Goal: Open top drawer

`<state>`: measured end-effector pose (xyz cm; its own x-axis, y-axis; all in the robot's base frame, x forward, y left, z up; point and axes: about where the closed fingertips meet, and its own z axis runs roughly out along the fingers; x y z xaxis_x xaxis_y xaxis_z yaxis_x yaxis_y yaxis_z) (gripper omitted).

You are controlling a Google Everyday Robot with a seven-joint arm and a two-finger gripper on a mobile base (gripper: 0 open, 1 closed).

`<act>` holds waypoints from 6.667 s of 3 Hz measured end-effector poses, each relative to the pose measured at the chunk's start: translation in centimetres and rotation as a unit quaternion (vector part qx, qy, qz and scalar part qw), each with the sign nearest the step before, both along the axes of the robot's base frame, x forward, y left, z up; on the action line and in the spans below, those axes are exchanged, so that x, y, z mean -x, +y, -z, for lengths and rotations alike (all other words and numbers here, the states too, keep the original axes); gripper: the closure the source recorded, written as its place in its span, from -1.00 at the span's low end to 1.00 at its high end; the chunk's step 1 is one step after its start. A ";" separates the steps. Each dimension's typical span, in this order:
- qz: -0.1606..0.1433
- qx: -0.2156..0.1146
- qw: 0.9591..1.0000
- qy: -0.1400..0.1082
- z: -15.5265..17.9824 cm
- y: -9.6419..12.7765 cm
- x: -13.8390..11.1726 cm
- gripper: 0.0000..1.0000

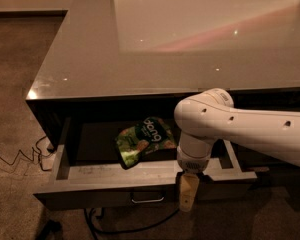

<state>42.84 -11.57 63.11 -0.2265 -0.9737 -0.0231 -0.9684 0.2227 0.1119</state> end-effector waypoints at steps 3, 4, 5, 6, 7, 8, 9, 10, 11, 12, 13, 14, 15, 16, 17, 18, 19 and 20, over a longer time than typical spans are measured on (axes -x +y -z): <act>-0.019 -0.075 0.994 -0.079 -5.7 -2.6 -1.7 -1.00; -0.017 -0.091 0.990 -0.102 -7.3 -3.3 -2.8 -0.63; -0.014 -0.098 0.988 -0.114 -7.8 -3.2 -3.8 -0.16; -0.008 -0.108 0.987 -0.114 -7.1 -2.9 -4.9 0.30; -0.009 -0.111 0.988 -0.103 -5.3 -2.2 -5.9 0.77; -0.010 -0.110 0.991 -0.082 -3.0 -1.5 -6.5 1.00; -0.013 -0.097 0.994 -0.053 -0.4 -1.0 -6.1 1.00; -0.007 -0.079 0.996 -0.033 1.0 -1.8 -4.8 1.00; 0.005 -0.060 0.998 -0.006 2.7 -2.2 -3.3 1.00; 0.001 -0.059 0.998 -0.005 2.6 -2.2 -3.0 1.00; 0.010 -0.042 0.999 0.025 4.4 -3.9 -0.8 1.00; 0.012 -0.039 0.999 0.030 4.6 -4.2 -0.5 1.00; 0.016 -0.037 0.998 0.039 4.7 -4.7 0.3 1.00; 0.019 -0.035 0.998 0.044 4.7 -5.0 0.8 1.00; 0.019 -0.035 0.998 0.044 4.7 -5.0 0.8 0.63; 0.019 -0.035 0.998 0.044 4.7 -5.0 0.8 0.16; 0.019 -0.035 0.998 0.044 4.7 -5.0 0.8 -0.92; 0.019 -0.035 0.998 0.044 4.7 -5.0 0.8 -1.00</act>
Offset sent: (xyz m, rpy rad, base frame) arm 0.0181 -0.0216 0.0605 0.1768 -0.1690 0.0658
